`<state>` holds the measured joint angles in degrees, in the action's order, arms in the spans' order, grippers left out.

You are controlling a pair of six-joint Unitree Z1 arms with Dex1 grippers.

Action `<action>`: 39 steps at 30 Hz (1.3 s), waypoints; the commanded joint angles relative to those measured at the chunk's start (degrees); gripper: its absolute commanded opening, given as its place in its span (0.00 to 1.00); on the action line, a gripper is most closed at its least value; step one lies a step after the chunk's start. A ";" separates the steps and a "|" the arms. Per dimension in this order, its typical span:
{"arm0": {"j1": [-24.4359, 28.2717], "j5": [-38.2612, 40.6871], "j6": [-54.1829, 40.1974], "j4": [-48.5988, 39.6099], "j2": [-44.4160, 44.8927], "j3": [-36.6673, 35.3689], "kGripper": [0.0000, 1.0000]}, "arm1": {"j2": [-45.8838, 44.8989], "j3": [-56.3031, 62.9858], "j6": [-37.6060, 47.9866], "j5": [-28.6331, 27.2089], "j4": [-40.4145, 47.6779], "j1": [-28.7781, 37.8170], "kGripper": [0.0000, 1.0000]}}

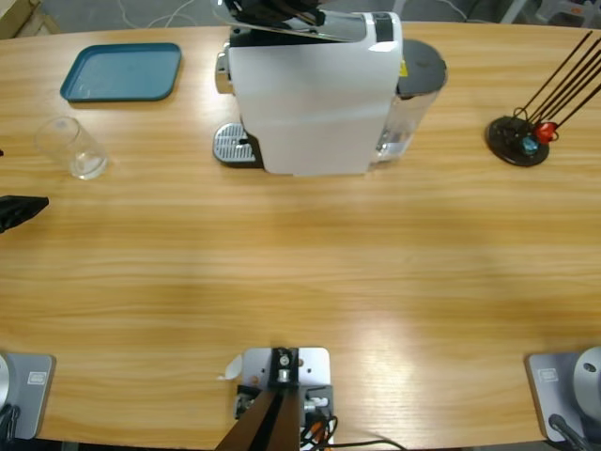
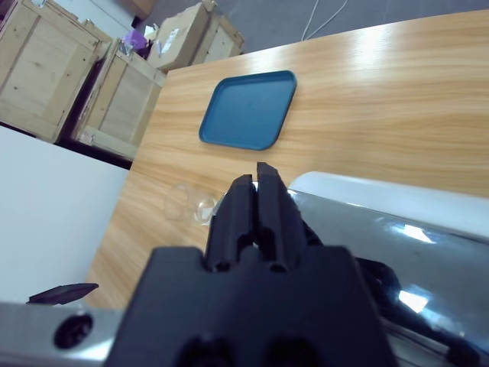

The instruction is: Pour coffee

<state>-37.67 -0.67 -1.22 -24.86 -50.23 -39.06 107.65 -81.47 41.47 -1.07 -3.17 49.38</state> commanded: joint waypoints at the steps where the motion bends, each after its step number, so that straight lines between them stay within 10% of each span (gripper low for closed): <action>1: 0.59 0.84 0.35 -0.86 0.84 1.88 0.99 | 12.43 9.24 0.72 1.70 -2.36 2.13 0.00; 30: 0.59 0.68 0.52 -0.58 0.54 2.00 0.99 | 10.58 5.37 -13.15 -10.72 -12.49 1.25 0.00; 32: 0.59 0.26 0.52 -0.01 0.22 2.05 0.99 | 4.87 4.21 -19.22 -11.27 -12.29 1.32 0.82; 33: 0.59 -0.46 0.54 0.36 -0.13 2.00 0.99 | 1.76 3.35 -21.82 -12.08 -12.29 1.65 0.98; 39: 0.59 -6.15 2.23 0.51 -0.83 1.84 0.99 | -13.61 -2.11 -29.87 -8.25 -13.30 5.15 1.00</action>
<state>-37.56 -2.18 -1.16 -24.71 -50.26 -38.98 104.82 -82.72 19.00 -12.15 -13.75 50.57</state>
